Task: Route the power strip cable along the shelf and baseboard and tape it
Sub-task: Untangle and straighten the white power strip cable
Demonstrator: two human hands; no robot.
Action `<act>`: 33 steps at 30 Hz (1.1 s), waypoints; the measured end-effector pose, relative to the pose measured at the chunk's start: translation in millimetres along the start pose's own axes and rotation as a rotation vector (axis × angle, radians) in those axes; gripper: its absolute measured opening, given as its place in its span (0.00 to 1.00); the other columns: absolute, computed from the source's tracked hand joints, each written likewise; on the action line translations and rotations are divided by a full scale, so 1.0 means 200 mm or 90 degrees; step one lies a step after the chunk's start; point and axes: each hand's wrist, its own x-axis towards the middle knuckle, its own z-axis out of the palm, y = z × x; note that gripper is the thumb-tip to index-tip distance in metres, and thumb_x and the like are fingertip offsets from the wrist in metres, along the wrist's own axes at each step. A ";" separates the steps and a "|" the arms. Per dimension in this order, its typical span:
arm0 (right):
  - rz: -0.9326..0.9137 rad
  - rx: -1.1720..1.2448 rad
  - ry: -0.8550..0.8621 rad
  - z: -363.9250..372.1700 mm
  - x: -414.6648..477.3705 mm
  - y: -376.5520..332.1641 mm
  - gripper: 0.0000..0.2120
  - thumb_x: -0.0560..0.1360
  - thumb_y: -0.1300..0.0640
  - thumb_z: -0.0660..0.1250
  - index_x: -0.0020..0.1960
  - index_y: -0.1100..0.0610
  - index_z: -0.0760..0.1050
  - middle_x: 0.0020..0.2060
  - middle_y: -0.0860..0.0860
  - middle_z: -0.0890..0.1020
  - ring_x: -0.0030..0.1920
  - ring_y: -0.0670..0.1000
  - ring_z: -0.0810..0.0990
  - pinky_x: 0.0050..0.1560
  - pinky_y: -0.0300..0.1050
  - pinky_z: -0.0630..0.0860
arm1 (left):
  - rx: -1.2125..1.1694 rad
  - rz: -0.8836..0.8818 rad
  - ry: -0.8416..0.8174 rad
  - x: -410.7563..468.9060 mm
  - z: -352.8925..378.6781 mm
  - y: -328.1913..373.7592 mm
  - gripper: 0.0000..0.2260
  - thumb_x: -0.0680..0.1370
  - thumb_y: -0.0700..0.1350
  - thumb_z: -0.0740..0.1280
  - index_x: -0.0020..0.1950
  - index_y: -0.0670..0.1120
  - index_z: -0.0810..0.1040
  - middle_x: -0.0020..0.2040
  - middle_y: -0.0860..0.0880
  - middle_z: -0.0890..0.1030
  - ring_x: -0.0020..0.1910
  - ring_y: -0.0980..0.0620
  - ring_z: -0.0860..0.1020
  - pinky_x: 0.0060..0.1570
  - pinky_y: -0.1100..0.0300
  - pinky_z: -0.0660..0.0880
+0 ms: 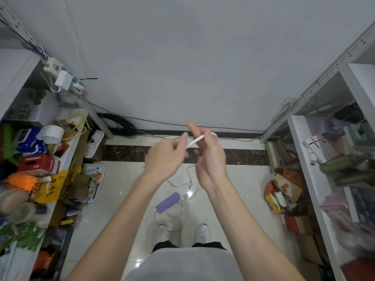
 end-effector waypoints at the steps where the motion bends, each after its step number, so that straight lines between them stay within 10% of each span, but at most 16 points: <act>1: 0.010 0.003 -0.004 0.02 -0.02 0.03 0.13 0.86 0.53 0.57 0.56 0.59 0.77 0.55 0.48 0.86 0.59 0.49 0.80 0.55 0.46 0.75 | -0.045 0.021 -0.003 0.00 0.04 0.03 0.30 0.81 0.66 0.52 0.39 0.48 0.83 0.32 0.53 0.83 0.40 0.51 0.81 0.42 0.55 0.75; 5: 0.067 0.029 0.021 0.02 -0.01 0.06 0.12 0.82 0.54 0.64 0.54 0.60 0.83 0.49 0.49 0.86 0.53 0.48 0.82 0.50 0.41 0.76 | -0.176 0.017 0.006 -0.01 0.08 0.05 0.35 0.78 0.71 0.56 0.37 0.38 0.77 0.27 0.50 0.78 0.32 0.54 0.78 0.38 0.60 0.75; 8: 0.096 0.135 0.104 -0.09 0.07 -0.02 0.09 0.85 0.54 0.59 0.55 0.54 0.78 0.50 0.48 0.85 0.49 0.46 0.80 0.38 0.37 0.66 | -0.186 0.030 0.089 -0.05 -0.01 -0.02 0.30 0.79 0.65 0.63 0.26 0.46 0.62 0.22 0.54 0.61 0.24 0.54 0.60 0.28 0.61 0.57; 14: 0.039 0.076 0.130 -0.09 0.07 -0.04 0.07 0.84 0.55 0.61 0.60 0.52 0.74 0.40 0.41 0.87 0.47 0.42 0.81 0.42 0.41 0.67 | -0.161 -0.072 0.087 -0.05 -0.15 -0.22 0.36 0.83 0.64 0.54 0.32 0.36 0.76 0.26 0.48 0.75 0.27 0.51 0.72 0.34 0.56 0.69; 18: 0.048 0.002 0.028 0.06 -0.06 0.10 0.08 0.84 0.55 0.62 0.56 0.57 0.77 0.43 0.42 0.86 0.41 0.41 0.81 0.41 0.35 0.75 | -0.084 -0.028 -0.007 -0.03 0.00 -0.07 0.31 0.80 0.68 0.52 0.40 0.47 0.84 0.30 0.53 0.82 0.37 0.52 0.81 0.44 0.55 0.76; 20: 0.051 -0.003 0.010 0.06 -0.06 0.11 0.08 0.82 0.56 0.65 0.52 0.58 0.81 0.48 0.45 0.87 0.48 0.46 0.82 0.51 0.39 0.77 | -0.083 -0.011 -0.003 -0.03 0.07 -0.05 0.30 0.80 0.69 0.51 0.38 0.49 0.82 0.31 0.53 0.81 0.40 0.50 0.81 0.43 0.54 0.75; 25: 0.041 0.097 0.114 -0.12 0.06 -0.08 0.09 0.84 0.55 0.60 0.54 0.57 0.79 0.48 0.47 0.86 0.41 0.43 0.79 0.38 0.36 0.67 | -0.118 -0.005 0.120 -0.08 -0.03 -0.10 0.30 0.82 0.65 0.57 0.26 0.47 0.63 0.22 0.54 0.64 0.25 0.49 0.64 0.33 0.56 0.63; 33: 0.004 0.018 0.080 -0.11 0.03 -0.08 0.10 0.85 0.55 0.58 0.49 0.52 0.76 0.50 0.44 0.87 0.47 0.44 0.78 0.42 0.39 0.66 | -0.191 -0.059 0.030 -0.05 -0.14 -0.23 0.30 0.83 0.64 0.54 0.37 0.46 0.83 0.28 0.49 0.81 0.31 0.50 0.77 0.40 0.56 0.75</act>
